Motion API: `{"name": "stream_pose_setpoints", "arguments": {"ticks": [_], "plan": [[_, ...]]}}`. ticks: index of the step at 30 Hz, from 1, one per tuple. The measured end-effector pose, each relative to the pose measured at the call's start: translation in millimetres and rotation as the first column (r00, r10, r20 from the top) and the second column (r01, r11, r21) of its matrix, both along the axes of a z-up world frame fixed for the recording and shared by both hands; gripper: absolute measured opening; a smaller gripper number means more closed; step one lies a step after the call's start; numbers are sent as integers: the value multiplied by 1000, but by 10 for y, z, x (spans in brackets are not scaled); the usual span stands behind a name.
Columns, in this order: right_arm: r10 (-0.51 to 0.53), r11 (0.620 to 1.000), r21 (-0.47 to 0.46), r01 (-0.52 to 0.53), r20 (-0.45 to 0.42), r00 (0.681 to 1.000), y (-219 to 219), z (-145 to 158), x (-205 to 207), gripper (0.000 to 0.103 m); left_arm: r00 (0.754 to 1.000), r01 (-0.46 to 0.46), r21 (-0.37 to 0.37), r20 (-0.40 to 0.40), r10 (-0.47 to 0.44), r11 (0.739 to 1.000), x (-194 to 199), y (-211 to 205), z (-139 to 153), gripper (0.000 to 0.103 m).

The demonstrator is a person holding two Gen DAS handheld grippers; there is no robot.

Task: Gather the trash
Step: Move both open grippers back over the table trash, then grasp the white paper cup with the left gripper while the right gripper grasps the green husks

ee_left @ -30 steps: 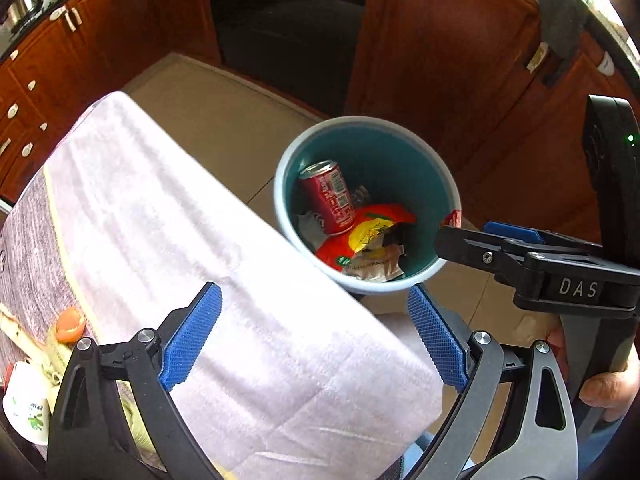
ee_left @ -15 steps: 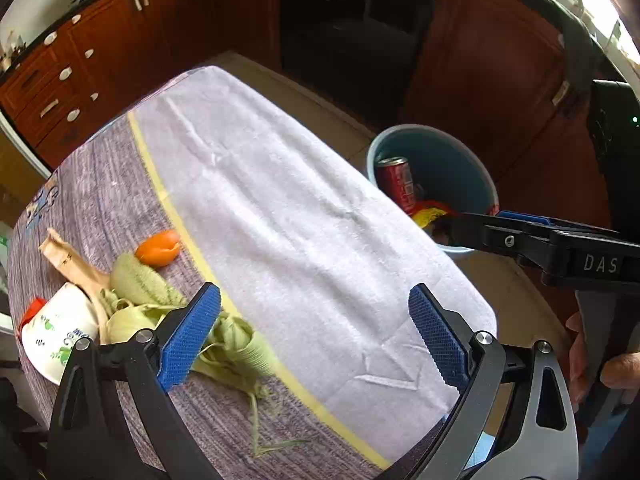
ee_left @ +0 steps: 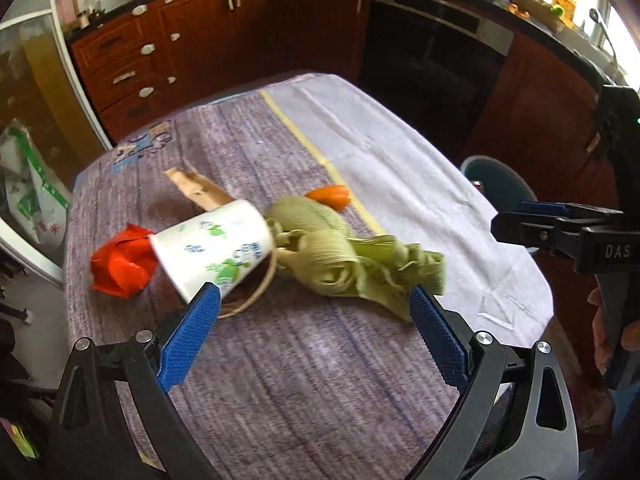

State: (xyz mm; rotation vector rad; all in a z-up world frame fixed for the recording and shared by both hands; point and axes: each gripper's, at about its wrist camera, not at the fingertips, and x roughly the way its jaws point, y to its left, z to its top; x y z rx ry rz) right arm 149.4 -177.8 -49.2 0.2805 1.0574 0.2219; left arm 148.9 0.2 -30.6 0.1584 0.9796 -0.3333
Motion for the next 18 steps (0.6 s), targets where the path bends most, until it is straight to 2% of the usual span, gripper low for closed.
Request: {"name": "stream_pose_setpoints", "arguments": {"ticks": [4,11,13,18], "plan": [[87,995,-40,-86,13,996,393,-8,80,92,996,-90,-2,5,90,996,84,476,-48,95],[175,979,-104,-176,-21,984,865,-168,226,92,983,-185,-81,-37,182,979,241,938,-259,94],[185,976,-112,-188,-38,982,924,-210,270,92,981,-191,-101,-51,186,976,288,969,-295,86],[180,973,-135,-189,-79,980,973,-291,385,92,986,-157,-127,-80,148,979,413,882,-360,74]]}}
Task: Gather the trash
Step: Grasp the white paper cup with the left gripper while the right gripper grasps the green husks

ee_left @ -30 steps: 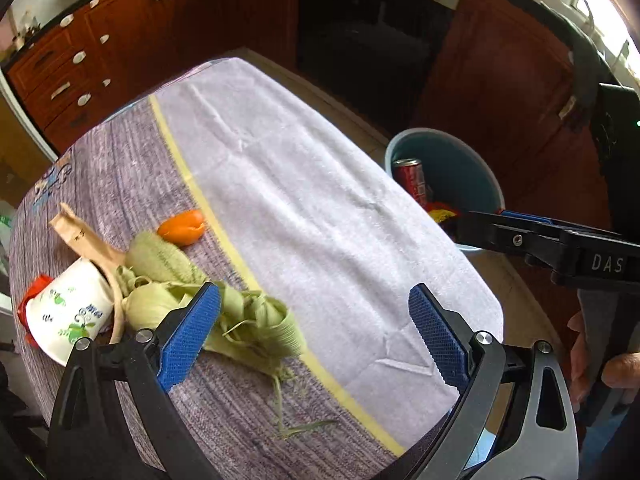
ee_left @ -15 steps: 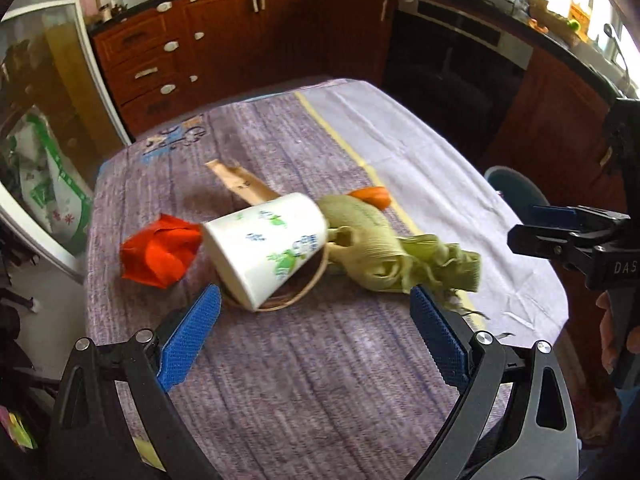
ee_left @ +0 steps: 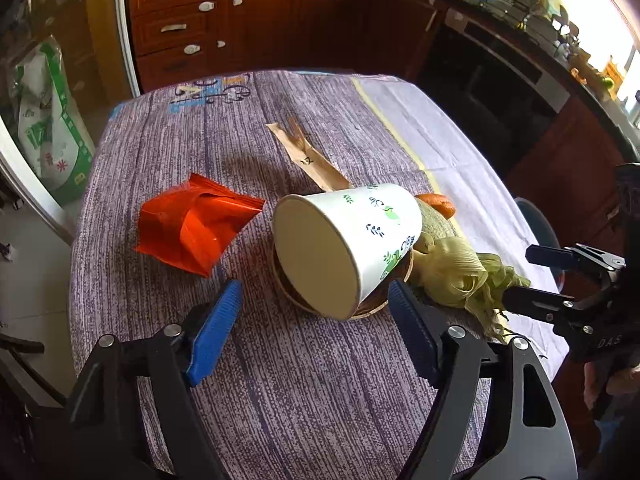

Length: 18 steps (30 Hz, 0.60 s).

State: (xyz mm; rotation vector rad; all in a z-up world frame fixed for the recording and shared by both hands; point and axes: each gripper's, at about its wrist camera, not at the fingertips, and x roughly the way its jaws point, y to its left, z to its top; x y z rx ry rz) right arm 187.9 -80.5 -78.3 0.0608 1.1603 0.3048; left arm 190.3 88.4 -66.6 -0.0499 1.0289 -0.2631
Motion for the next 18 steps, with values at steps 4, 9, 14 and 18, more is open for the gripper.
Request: {"name": "stream_pose_setpoints", "arguments": {"ticks": [4,9,14,18], "plan": [[-10,1000,17,11,-62,998,41,-95,114,92,999,49,-10,-6,-49,999,71,-135,-21,54],[11,1000,5,-11,-61,998,172,-108,198,92,993,112,-40,-23,-113,993,122,-229,-64,5],[36,999,3,-36,-61,998,284,-149,237,92,991,128,-51,-26,-129,990,90,-190,-54,4],[83,996,-29,-84,-30,996,443,-179,243,92,993,107,-75,-41,-110,991,110,-83,-67,4]]}}
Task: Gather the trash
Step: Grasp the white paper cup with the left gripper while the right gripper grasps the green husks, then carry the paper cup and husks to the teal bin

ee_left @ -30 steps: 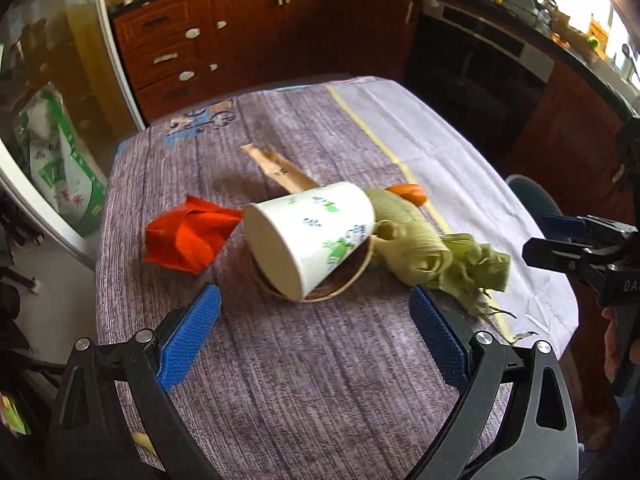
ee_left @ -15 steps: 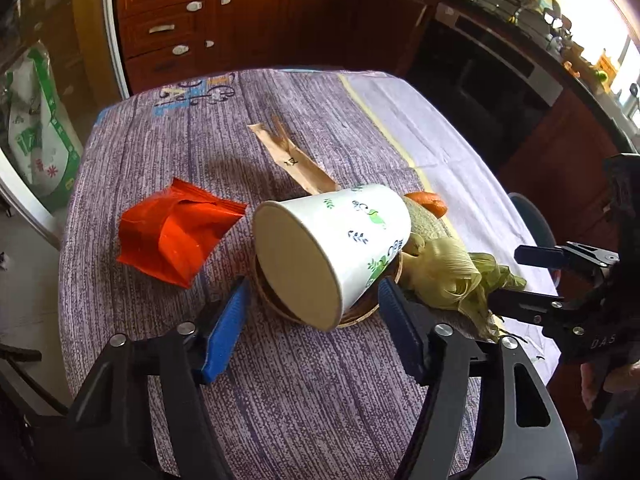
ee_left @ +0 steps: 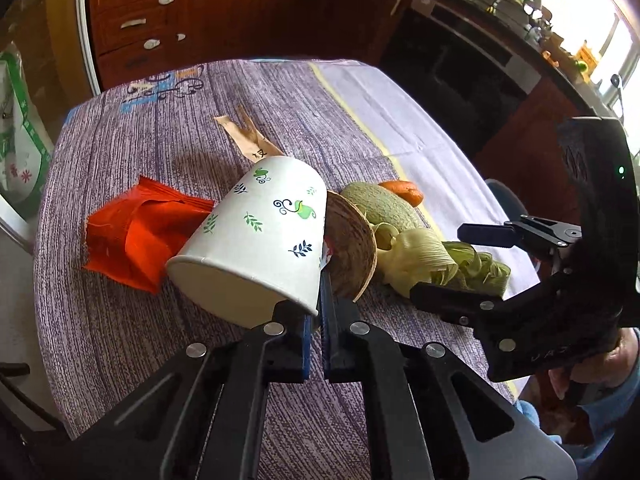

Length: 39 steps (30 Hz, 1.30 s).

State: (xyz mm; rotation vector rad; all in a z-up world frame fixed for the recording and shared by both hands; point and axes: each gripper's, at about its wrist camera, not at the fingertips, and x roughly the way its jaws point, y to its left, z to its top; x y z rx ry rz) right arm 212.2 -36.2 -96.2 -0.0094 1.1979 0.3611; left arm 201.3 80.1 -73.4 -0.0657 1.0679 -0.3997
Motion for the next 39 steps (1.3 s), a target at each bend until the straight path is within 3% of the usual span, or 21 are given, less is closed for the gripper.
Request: {"name": "stream_pose_setpoints", "arguments": {"ticks": [5,6,9,10,17,25,39], "plan": [[-8,998,-59,9,26,1000,51,-162,32,87,1000,-9,10,-15,9,1000,22,-4,-40,5],[-11,998,-61,13,35,999,38,-174,16,70,1000,-9,14,-16,10,1000,24,-18,-42,6],[-21,1000,11,20,42,999,-29,-113,-29,47,1000,-12,17,-22,13,1000,32,-47,-51,8],[-26,999,25,25,44,999,-48,-81,-44,43,1000,-13,15,-20,13,1000,26,-52,-44,5],[-54,992,117,50,31,998,-191,65,-142,40,999,-27,27,37,26,999,-127,-118,163,5],[-84,983,173,70,72,994,-400,345,-318,40,996,-21,33,89,18,999,-313,-255,454,5],[-204,961,224,164,165,965,-1130,708,-713,41,984,98,61,141,-106,993,-551,-989,805,5]]}}
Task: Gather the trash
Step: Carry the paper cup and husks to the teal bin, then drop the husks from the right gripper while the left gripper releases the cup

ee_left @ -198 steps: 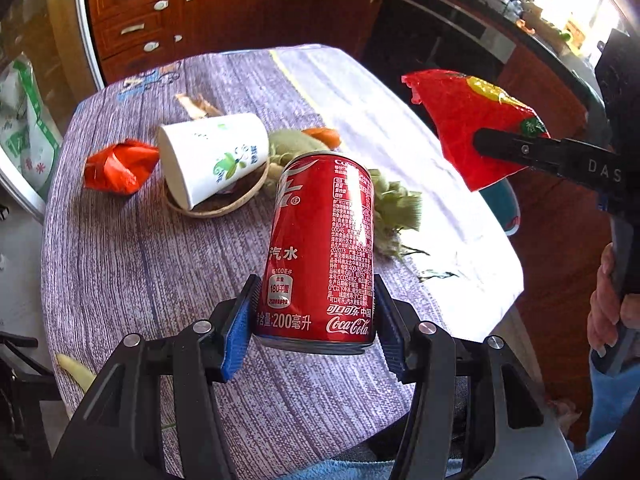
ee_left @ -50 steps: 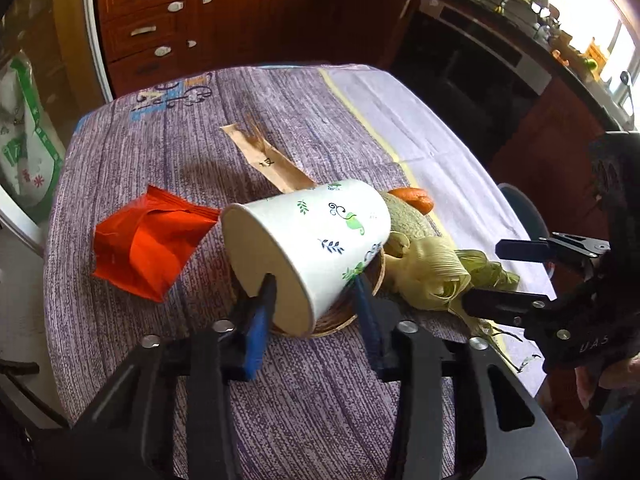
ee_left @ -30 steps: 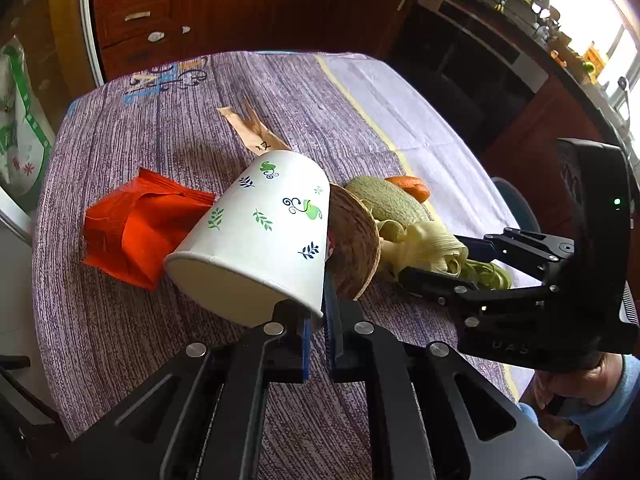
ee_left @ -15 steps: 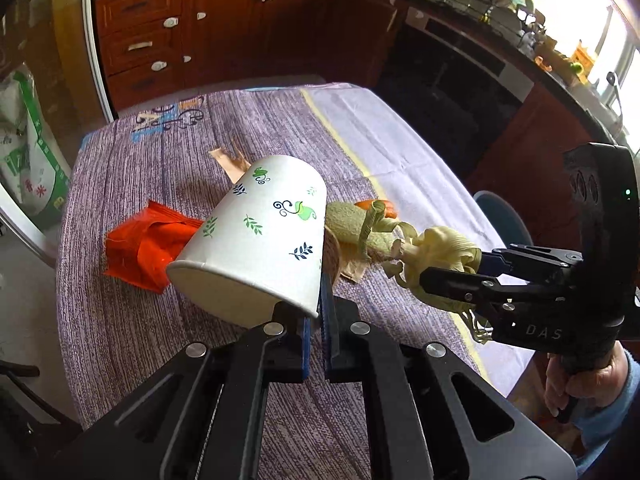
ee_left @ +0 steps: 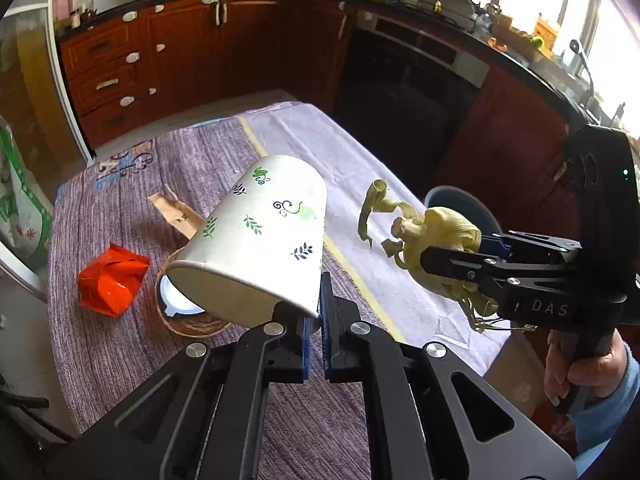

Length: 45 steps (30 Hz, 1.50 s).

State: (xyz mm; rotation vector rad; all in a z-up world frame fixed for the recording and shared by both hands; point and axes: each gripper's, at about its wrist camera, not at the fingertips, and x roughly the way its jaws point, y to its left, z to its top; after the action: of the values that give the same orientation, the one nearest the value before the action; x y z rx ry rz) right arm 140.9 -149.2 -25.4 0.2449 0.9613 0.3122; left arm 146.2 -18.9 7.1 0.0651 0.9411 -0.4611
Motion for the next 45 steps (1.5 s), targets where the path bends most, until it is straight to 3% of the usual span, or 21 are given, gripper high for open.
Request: {"name": "stream_pose_setpoints", "arguments": {"ticks": [11,22,29,36,38,42,45], "plan": [[-187,981,57,185,33,982,-1065,-9,-313,42,987,160,51,-32,-158,986,28,-911,-79,5],[-446,889,114,444,-8,895,-2503,-293,-530,43,937,343,92,-104,-334,935,170,-2154,-369,5],[-481,865,130,485,-61,875,-2877,-518,-385,43,898,431,103,-151,-414,897,293,-2753,-621,5],[-491,857,129,498,-87,867,-3006,-682,-126,45,879,459,102,-201,-433,883,494,-3041,-848,5],[-491,858,122,499,-90,866,-3036,-731,-81,48,876,460,97,-216,-432,883,561,-3080,-911,5],[-506,850,117,513,-83,858,-3105,-765,-34,71,869,461,85,-243,-431,883,609,-3124,-1012,5],[-513,848,105,520,-84,854,-3136,-765,-33,77,862,472,83,-254,-439,878,615,-3158,-1078,5]]}}
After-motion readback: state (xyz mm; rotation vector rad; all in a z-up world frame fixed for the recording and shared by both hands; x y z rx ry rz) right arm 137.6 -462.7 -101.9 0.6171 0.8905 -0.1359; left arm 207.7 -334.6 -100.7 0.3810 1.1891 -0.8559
